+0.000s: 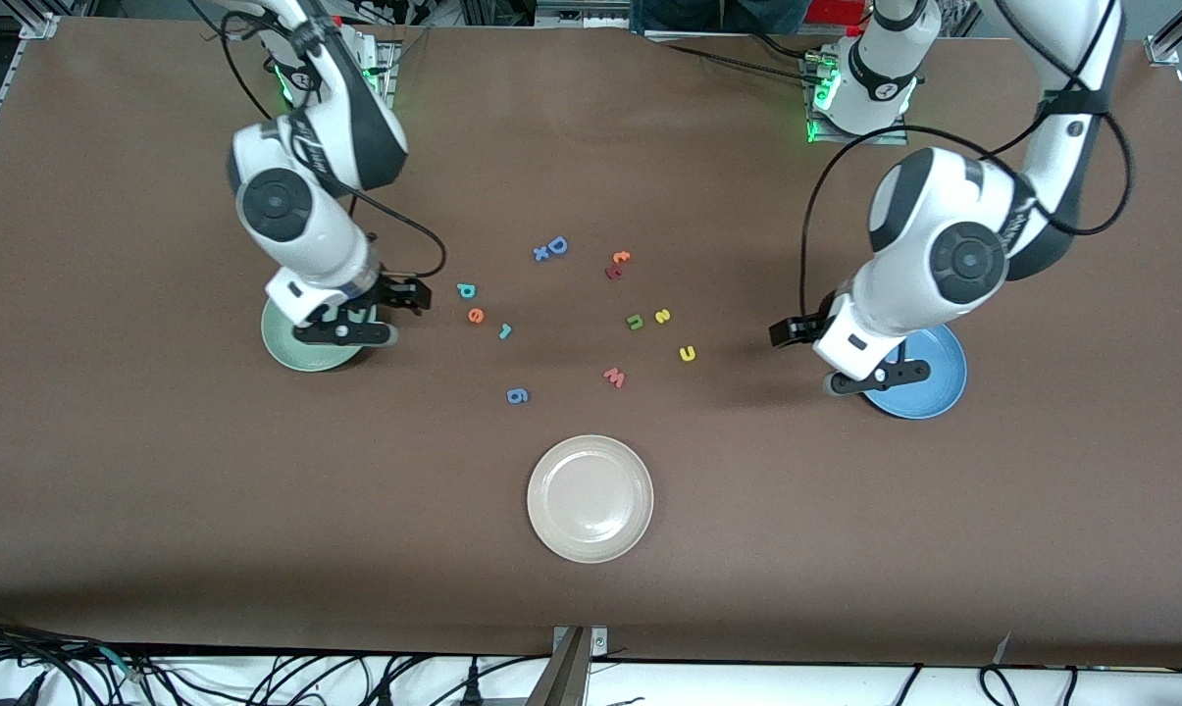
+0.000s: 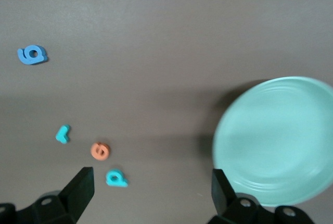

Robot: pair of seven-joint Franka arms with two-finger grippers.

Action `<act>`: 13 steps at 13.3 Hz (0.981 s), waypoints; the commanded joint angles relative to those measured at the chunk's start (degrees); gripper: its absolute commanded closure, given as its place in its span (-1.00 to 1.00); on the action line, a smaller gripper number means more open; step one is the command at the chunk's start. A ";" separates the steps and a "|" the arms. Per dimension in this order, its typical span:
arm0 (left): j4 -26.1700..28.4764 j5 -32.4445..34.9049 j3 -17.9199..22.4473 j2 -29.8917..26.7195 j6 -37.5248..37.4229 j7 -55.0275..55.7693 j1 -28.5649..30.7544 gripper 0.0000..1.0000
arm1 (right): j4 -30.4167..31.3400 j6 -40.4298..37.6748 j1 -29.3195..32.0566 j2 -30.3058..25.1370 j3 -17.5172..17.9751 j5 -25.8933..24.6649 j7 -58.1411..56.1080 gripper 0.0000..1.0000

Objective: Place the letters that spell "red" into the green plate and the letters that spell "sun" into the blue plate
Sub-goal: 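Move the right gripper to the orange letter while the left gripper reaches yellow letter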

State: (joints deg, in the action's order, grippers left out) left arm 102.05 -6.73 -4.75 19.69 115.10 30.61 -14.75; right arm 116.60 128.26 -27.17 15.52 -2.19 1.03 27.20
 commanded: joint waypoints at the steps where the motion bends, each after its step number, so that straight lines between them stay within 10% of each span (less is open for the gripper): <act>1: -0.71 -1.53 -0.08 3.94 5.20 6.55 -3.17 -0.93 | -0.06 5.14 -4.72 4.68 -0.62 -0.32 9.94 -1.00; 13: -0.27 -0.74 -0.35 14.49 15.14 15.08 -10.29 -0.97 | -0.06 13.15 -8.52 12.16 -0.71 -0.24 15.86 -0.34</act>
State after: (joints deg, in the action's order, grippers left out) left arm 102.14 -6.73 -5.48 32.44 128.27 43.42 -23.49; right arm 116.77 140.18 -34.57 26.72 -2.27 0.98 41.33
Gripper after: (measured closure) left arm 0.009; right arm 0.335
